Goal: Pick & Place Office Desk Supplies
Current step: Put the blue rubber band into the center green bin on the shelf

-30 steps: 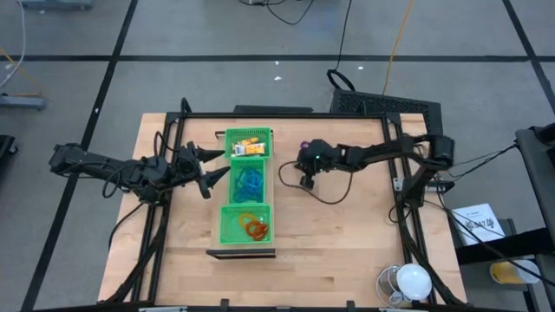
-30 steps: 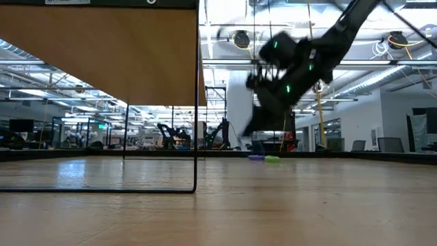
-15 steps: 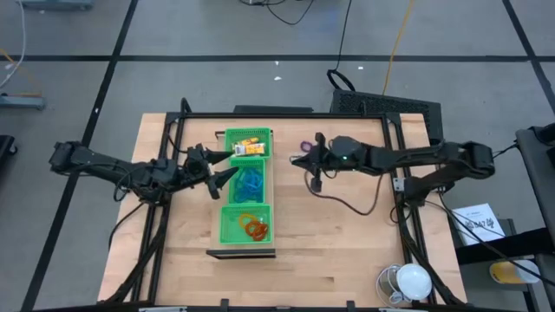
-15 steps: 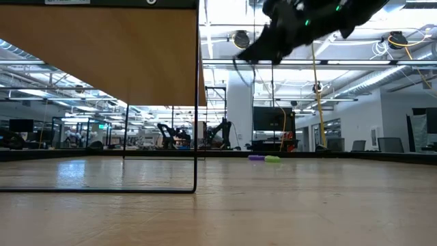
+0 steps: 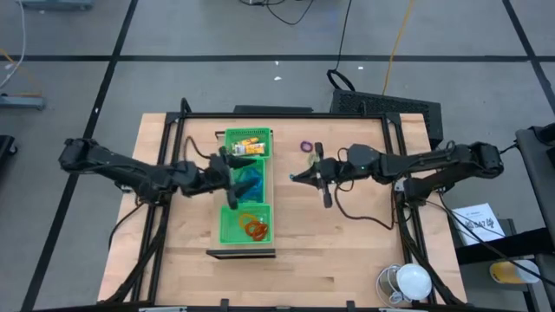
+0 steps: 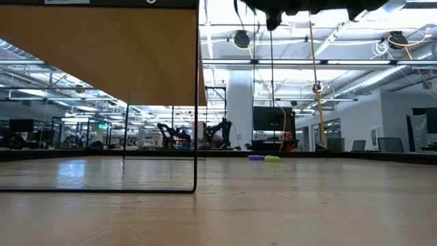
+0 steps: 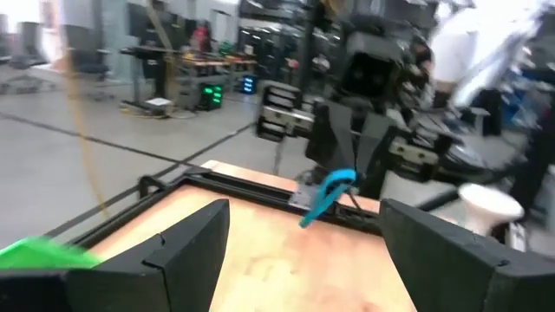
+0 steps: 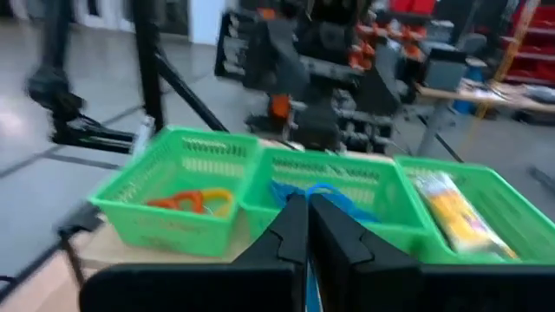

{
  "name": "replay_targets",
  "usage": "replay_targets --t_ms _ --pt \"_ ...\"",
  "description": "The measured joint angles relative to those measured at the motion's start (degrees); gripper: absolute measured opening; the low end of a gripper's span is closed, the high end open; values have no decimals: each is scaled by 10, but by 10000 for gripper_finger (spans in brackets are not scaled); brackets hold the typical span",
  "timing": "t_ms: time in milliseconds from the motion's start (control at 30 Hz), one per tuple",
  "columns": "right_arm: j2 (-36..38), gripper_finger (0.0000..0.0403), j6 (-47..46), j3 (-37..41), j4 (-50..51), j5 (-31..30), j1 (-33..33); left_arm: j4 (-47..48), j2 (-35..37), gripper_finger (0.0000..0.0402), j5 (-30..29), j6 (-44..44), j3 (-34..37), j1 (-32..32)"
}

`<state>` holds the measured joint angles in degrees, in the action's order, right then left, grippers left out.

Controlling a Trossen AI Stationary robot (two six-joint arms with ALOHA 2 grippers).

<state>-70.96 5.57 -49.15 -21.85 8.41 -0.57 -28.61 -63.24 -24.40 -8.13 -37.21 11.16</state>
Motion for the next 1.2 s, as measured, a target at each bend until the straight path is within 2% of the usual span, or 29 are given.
replay_targets --t_ms 300,467,633,833,1033,1200 --pt "0 0 -1 0 -43 23 19 1 -154 308 87 85 -119 0" --pt "0 0 -13 -1 -50 24 22 1 -224 308 78 137 -174 -1" --pt "0 0 -17 -1 -62 24 30 0 -273 308 59 139 -214 -15" --pt "0 0 -16 -1 -69 24 41 0 -310 308 59 135 -245 -30" --pt "0 0 -14 -1 -63 23 42 -3 -313 307 59 137 -253 -32" --pt "0 0 -12 -1 -54 22 42 -9 -308 275 63 139 -253 -30"
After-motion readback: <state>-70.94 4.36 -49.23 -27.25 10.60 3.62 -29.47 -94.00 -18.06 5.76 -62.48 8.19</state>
